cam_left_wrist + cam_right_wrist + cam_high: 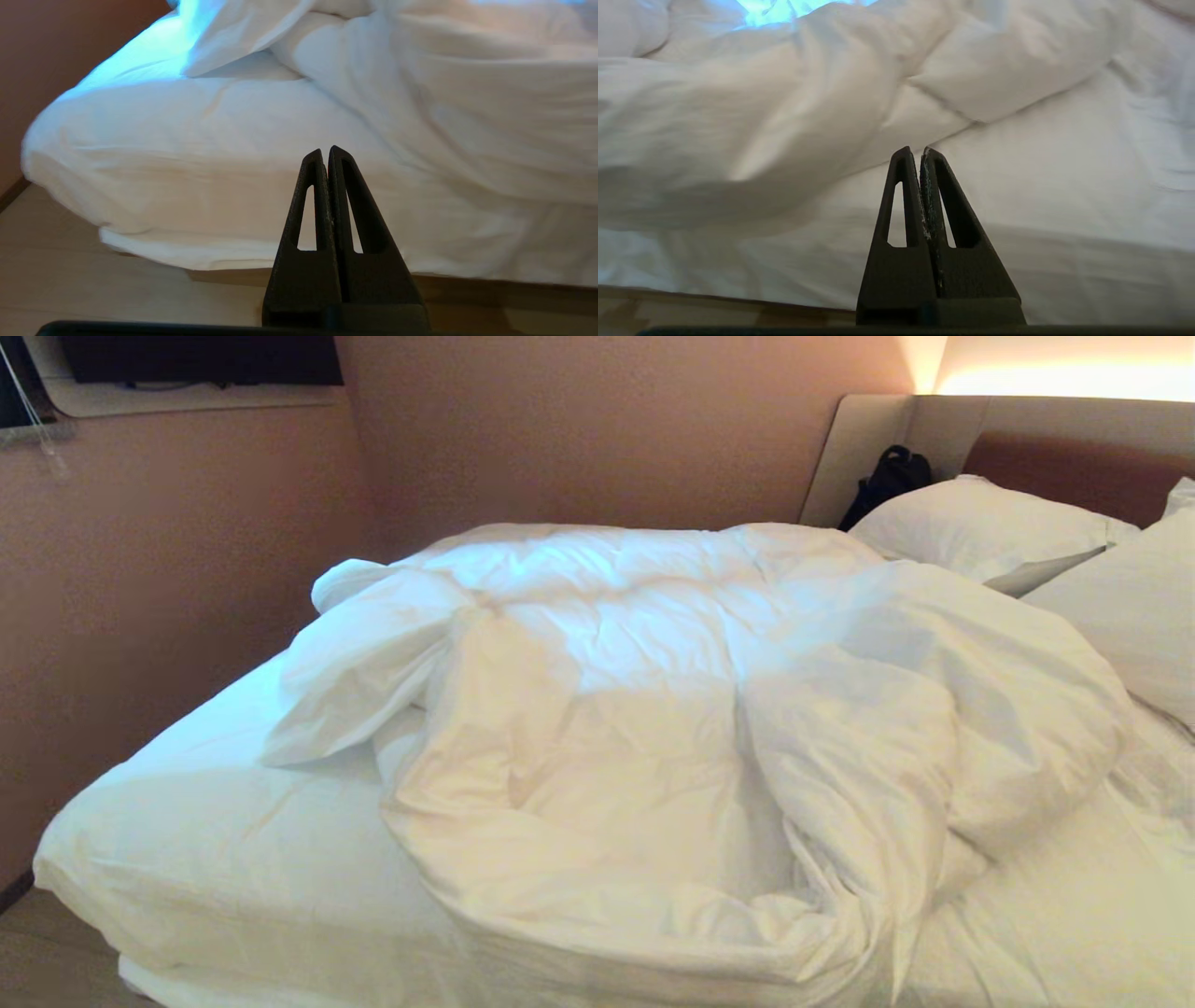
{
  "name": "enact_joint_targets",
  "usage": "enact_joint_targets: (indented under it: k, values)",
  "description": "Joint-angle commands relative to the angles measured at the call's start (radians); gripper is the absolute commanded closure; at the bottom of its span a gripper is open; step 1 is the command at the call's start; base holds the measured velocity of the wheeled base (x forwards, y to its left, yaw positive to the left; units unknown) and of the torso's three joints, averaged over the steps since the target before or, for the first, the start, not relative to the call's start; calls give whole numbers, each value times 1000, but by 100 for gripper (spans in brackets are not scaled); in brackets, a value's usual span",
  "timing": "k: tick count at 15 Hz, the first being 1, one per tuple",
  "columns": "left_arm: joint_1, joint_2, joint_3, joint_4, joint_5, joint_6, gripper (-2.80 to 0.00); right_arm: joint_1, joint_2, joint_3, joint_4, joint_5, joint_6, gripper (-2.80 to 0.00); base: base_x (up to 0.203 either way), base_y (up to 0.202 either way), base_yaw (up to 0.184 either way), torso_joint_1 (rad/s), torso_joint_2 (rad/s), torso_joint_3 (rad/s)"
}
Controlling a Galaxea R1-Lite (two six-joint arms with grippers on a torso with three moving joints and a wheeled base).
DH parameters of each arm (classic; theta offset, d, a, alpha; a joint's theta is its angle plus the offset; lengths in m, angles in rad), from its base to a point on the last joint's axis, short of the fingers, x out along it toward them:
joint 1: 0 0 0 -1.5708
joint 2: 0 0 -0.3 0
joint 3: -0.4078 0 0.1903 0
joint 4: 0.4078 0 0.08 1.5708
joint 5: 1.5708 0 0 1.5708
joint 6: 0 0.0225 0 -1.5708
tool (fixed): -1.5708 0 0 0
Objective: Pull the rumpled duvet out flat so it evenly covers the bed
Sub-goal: Hold the folded corner of the quilt
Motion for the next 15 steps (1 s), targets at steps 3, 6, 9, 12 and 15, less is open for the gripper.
enact_joint_targets:
  k: [3,6,9,12,15]
  values:
    - [0,-1,0,1,0,1,0,0,0,0,0,0,0,0,0,-195,1,2,2,2]
    - [0,-1,0,0,2,-10,0,0,0,0,0,0,0,0,0,-155,-2,3,0,5]
    - [0,-1,0,0,3,-27,0,0,0,0,0,0,0,0,0,-17,0,1,0,1]
    - [0,-1,0,0,3,-28,0,0,0,0,0,0,0,0,0,0,0,0,0,0]
    - [0,-1,0,0,5,-29,0,0,0,0,0,0,0,0,0,0,0,0,0,0]
